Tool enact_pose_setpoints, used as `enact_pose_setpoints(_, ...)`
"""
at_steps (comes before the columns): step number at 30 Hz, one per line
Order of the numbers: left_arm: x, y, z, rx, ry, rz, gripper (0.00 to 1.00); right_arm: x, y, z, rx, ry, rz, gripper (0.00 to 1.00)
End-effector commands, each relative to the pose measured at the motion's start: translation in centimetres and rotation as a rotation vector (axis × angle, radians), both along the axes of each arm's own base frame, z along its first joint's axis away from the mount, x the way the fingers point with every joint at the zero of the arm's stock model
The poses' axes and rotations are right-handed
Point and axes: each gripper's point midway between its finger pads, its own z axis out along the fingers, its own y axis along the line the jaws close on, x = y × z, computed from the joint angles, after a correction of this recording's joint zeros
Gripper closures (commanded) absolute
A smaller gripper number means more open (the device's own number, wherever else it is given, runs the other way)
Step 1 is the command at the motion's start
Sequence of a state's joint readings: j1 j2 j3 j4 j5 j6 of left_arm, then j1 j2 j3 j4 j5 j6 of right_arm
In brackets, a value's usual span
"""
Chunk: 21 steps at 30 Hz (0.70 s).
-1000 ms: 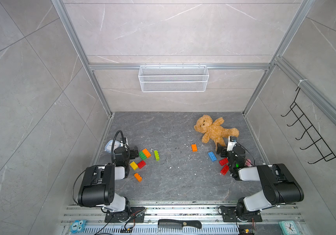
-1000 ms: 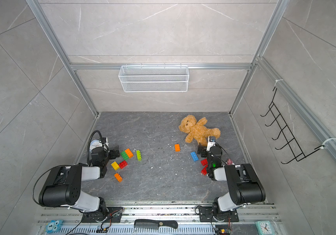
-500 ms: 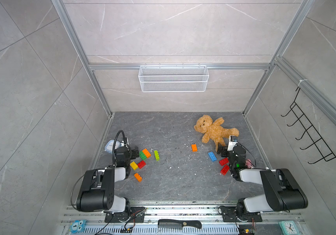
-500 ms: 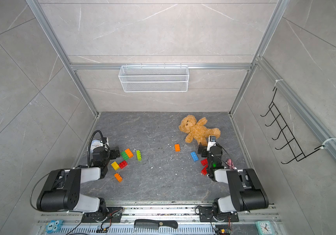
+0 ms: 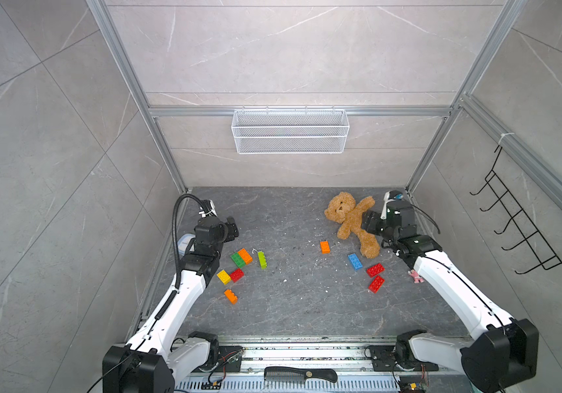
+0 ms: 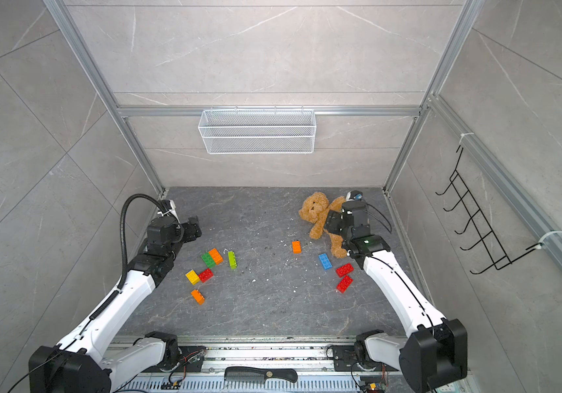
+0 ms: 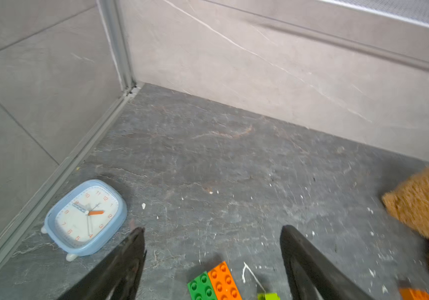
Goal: Assemble a rectangle with lego
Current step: Move the lego brick at the center of the board.
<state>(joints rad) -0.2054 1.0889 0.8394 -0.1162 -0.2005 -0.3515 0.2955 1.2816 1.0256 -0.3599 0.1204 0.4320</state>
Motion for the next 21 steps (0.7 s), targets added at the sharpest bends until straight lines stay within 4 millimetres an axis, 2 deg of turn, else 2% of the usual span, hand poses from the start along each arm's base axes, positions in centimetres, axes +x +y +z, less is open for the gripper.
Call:
enact_pose_setpoints(1,-1.8,-5.0,-1.8,-0.167,0.149,-0.173,0.29,-5.2,4.9,-5.4,0.002,0.323,0.097,0.27)
enact_pose_setpoints(3,-2.4,-7.8,-2.4,-0.157,0.171,-0.230,0.28,-5.9,6.5,-7.0,-0.065,0.384,0.128,0.26)
enact_pose_setpoints(6,-3.6,-12.9,-4.3,-0.128,0.202,-0.332,0.24,-5.8,8.4,-9.3,-0.189,0.427,0.172,0.24)
enact_pose_setpoints(10,-5.5,-18.4,-7.2,-0.120,0.240,-0.451,0.21,-4.0,10.1,-11.5,-0.273,0.451,0.194,0.24)
enact_pose_setpoints(12,-6.1,-20.0,-8.0,-0.105,0.234,-0.485,0.22,-2.8,10.8,-12.5,-0.288,0.449,0.207,0.25)
enact_pose_setpoints(16,-6.2,-20.4,-9.5,-0.120,0.243,-0.458,0.25,-0.6,11.8,-14.9,-0.348,0.467,0.233,0.29)
enact_pose_setpoints(21,-6.6,-20.6,-10.1,-0.113,0.282,-0.485,0.28,1.4,12.8,-17.0,-0.370,0.484,0.249,0.37)
